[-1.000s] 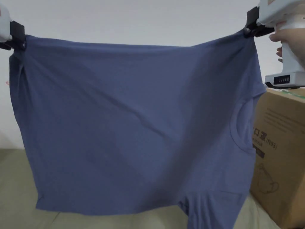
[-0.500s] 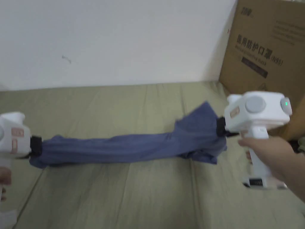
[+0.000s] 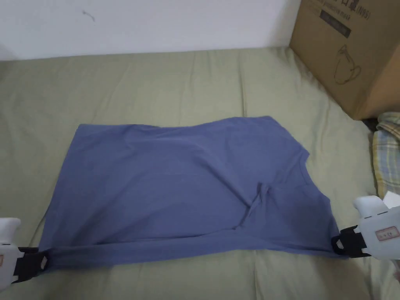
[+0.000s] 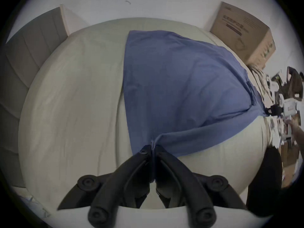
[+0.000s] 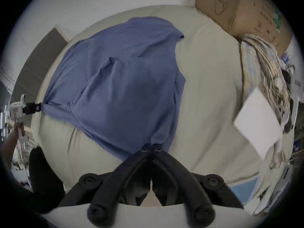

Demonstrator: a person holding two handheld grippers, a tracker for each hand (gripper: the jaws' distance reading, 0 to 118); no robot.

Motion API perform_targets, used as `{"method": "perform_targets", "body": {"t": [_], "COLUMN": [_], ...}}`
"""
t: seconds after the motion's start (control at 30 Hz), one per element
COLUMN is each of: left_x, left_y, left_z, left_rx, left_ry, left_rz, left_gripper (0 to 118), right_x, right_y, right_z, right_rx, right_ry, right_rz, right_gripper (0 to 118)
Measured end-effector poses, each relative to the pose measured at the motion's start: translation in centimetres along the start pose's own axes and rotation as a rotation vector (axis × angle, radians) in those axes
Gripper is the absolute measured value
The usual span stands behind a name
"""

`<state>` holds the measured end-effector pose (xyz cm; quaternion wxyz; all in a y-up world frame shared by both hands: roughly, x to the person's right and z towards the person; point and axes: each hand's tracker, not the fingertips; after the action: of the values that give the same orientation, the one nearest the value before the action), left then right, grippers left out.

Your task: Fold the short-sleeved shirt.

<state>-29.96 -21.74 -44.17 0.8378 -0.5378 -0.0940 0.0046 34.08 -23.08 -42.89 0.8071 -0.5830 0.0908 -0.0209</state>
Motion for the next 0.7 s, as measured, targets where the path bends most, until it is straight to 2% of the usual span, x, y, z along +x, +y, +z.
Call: {"method": "perform_targets", "body": {"t": [0.17, 0.3, 0.37, 0.4, 0.43, 0.47, 0.5, 0.6, 0.7], "left_x": [-0.1, 0.1, 0.1, 0.2, 0.3, 0.4, 0.4, 0.2, 0.1], "left_y": [-3.7, -4.2, -4.1, -4.0, -3.9, -3.9, -4.0, -4.2, -4.4], "left_z": [1.7, 2.0, 2.7, 3.1, 3.6, 3.9, 4.1, 5.9, 7.8], "left_rx": [-0.027, -0.011, 0.002, 0.013, 0.017, 0.017, 0.010, 0.037, 0.056], "left_ry": [-0.025, -0.057, -0.070, -0.074, -0.069, -0.062, -0.059, -0.114, -0.140], "left_rz": [0.002, 0.039, 0.063, 0.065, 0.065, 0.069, 0.077, 0.128, 0.175], "left_gripper": [1, 1, 4, 18, 45, 85, 113, 112, 112], "right_x": [0.0, -0.7, -1.3, -1.6, -2.0, -2.4, -2.6, -3.5, -3.5], "right_y": [-3.5, -3.6, -3.4, -3.2, -3.0, -3.0, -3.1, -3.2, -3.6], "right_z": [1.2, 1.7, 2.3, 2.6, 2.9, 3.2, 3.4, 4.7, 5.8], "right_rx": [-0.044, 0.002, 0.029, 0.034, 0.032, 0.024, 0.021, 0.030, 0.020], "right_ry": [0.009, 0.022, 0.008, 0.005, -0.007, -0.025, -0.034, -0.056, -0.050], "right_rz": [0.004, -0.035, -0.036, -0.036, -0.035, -0.033, -0.032, -0.031, -0.075], "right_gripper": [0, 0, 5, 31, 65, 92, 103, 102, 103]}}
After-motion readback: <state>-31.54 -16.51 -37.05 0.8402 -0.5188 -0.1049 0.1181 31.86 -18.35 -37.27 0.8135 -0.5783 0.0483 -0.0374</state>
